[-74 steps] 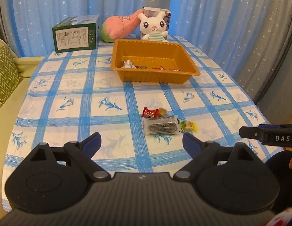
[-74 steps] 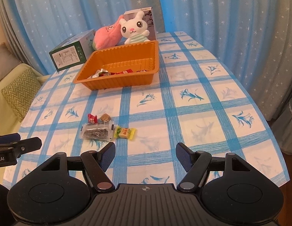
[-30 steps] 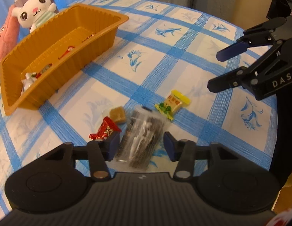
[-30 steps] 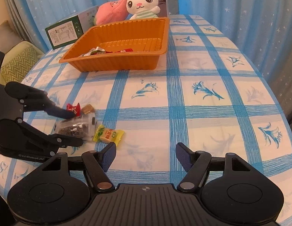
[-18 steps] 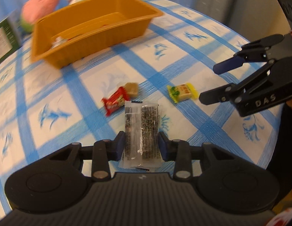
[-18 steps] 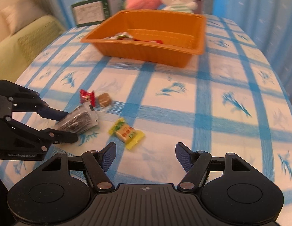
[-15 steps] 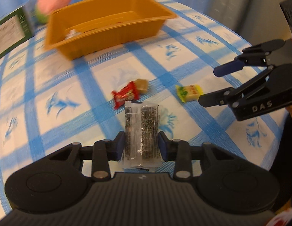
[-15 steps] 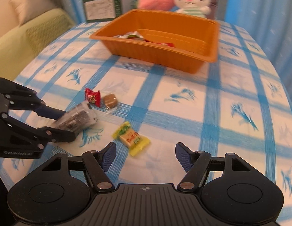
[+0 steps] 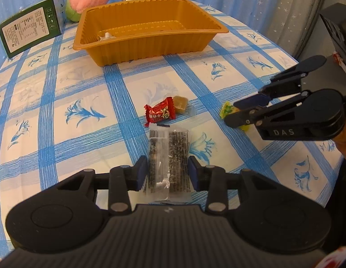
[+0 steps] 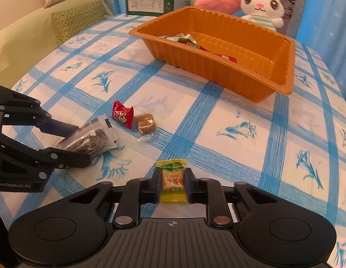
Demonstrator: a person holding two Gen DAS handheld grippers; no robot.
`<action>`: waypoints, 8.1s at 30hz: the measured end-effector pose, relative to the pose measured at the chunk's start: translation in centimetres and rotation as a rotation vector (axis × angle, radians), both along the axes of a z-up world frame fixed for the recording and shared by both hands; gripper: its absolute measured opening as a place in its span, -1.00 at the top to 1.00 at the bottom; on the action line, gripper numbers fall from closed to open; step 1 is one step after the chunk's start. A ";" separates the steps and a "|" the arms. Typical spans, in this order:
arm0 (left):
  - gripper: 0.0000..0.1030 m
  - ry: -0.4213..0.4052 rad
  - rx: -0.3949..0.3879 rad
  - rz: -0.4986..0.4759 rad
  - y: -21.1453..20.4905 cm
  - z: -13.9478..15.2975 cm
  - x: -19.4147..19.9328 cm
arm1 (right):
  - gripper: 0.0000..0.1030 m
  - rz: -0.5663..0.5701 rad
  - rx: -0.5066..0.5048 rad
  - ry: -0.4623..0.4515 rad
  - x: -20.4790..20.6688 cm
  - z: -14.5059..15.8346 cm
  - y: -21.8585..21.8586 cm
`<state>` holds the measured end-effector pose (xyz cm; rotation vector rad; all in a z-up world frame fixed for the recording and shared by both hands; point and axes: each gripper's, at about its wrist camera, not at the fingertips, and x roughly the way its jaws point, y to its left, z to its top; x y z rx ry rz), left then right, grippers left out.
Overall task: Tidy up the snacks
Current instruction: 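Grasp the clear seaweed packet with the left tool while the right tool grasps the yellow-green sweet, then carry the seaweed packet and yellow-green sweet into the orange tray and open both tools, then withdraw both tools from the tray toward the red candy and caramel, then lower the left tool onto the red candy and close on it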
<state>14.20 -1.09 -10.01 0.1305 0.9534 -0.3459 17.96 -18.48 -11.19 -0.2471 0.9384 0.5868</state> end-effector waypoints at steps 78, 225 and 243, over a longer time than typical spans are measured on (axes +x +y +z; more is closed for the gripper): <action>0.35 -0.145 -0.121 0.181 0.7 10.7 7.4 | 0.60 -0.348 0.175 -0.125 4.6 11.5 -3.4; -0.65 -0.053 -0.082 0.242 3.8 8.6 -8.1 | -0.46 -0.520 0.201 -0.056 -11.2 9.8 -5.9; -0.53 -0.010 -0.008 0.030 2.1 4.5 -3.4 | -0.46 -0.493 0.155 -0.013 -7.5 5.9 -4.9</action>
